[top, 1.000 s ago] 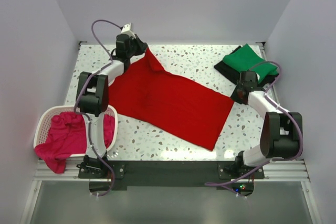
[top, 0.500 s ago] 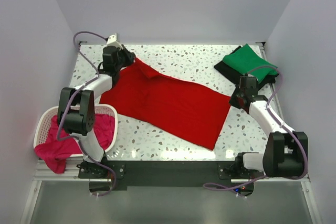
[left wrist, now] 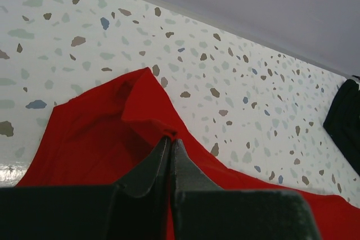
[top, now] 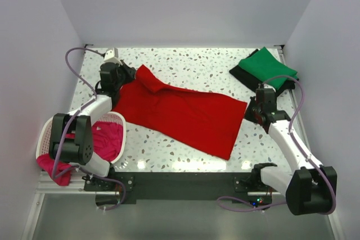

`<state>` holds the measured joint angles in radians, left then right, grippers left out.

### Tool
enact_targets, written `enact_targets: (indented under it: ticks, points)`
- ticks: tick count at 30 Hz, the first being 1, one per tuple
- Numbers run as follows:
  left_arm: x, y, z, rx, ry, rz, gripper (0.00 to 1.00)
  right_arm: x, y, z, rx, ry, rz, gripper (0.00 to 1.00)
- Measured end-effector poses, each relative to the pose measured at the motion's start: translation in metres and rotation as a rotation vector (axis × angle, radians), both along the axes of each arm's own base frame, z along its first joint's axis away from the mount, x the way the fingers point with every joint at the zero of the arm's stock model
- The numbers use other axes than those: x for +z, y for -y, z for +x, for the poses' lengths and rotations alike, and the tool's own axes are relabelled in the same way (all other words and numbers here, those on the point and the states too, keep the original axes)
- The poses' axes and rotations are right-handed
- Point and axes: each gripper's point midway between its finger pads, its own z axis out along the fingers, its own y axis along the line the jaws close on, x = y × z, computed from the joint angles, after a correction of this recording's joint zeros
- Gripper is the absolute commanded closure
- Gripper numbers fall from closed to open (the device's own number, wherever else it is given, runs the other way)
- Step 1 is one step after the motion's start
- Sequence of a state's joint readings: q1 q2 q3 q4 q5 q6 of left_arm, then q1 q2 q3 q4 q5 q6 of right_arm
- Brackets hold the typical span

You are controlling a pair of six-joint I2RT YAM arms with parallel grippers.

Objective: Fold and stack the t-shirts
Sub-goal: Fold the tshirt

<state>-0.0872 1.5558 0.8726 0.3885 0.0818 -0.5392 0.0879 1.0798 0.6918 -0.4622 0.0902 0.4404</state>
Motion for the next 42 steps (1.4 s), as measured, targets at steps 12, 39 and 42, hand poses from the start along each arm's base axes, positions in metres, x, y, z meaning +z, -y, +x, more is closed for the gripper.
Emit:
enact_targets:
  ticks: [12,39,42]
  points:
    - [-0.017,0.005,0.0,-0.034,-0.035,-0.008,1.0,-0.031,0.014,0.036,-0.068,-0.106,-0.066,0.69]
    - [-0.013,0.004,0.0,-0.092,-0.021,-0.041,1.0,-0.072,0.035,0.109,-0.14,-0.142,-0.129,0.69]
    - [-0.011,0.004,0.0,-0.097,-0.013,-0.044,1.0,-0.074,0.036,0.113,-0.141,-0.149,-0.131,0.74]
